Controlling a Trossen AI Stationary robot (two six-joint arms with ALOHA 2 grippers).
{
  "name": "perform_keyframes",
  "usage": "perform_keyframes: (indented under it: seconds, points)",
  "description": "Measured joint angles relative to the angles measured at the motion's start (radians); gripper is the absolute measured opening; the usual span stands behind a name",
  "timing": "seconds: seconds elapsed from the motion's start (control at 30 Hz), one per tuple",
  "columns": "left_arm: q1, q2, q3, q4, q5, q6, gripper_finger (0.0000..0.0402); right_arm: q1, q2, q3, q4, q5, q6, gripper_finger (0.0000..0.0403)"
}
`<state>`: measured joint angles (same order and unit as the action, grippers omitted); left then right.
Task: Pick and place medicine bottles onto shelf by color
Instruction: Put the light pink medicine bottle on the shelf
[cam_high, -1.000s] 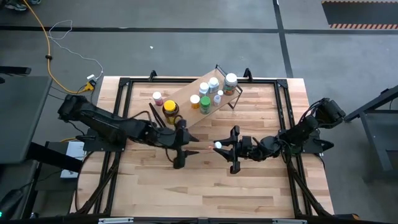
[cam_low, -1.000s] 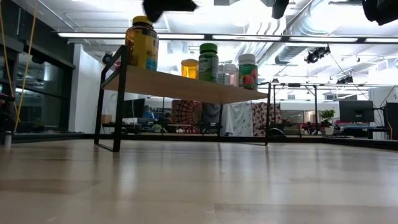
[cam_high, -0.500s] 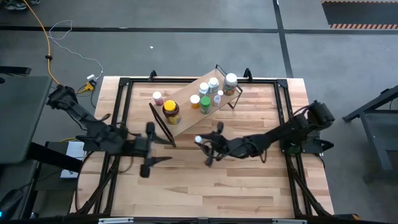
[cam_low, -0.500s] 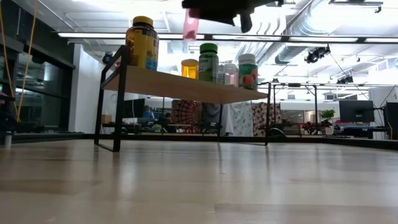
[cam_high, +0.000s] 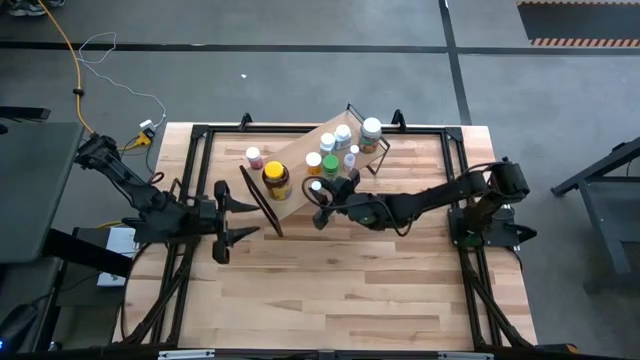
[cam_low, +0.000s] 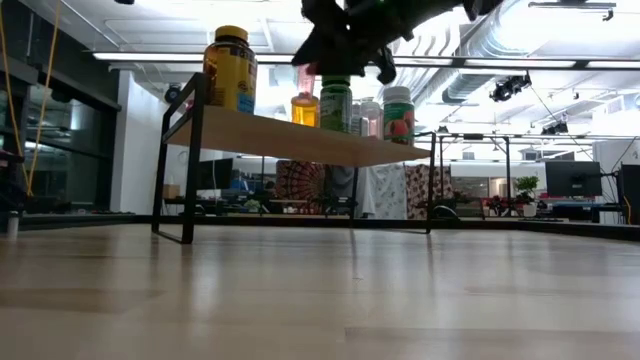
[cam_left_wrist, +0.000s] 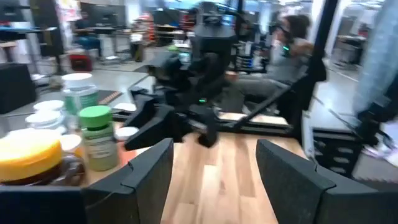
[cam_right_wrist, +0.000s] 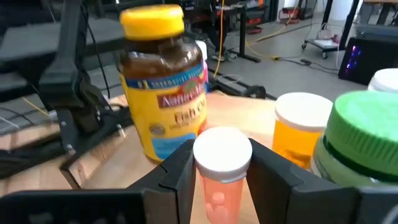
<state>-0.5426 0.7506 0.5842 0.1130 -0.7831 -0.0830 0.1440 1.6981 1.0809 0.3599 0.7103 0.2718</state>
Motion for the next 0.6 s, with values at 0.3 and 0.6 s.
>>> perform_keyframes:
  seconds: [0.3,0.6]
  points:
    - [0.000,0.000,0.000,-0.001,0.128,-0.009,0.0218,0.000,0.000,-0.002,-0.006,-0.006,0.001,0.0115]
    - [0.000,0.000,0.000,-0.003,0.128,-0.011,0.0218,-0.006,0.000,-0.002,-0.024,-0.007,0.007,0.0115]
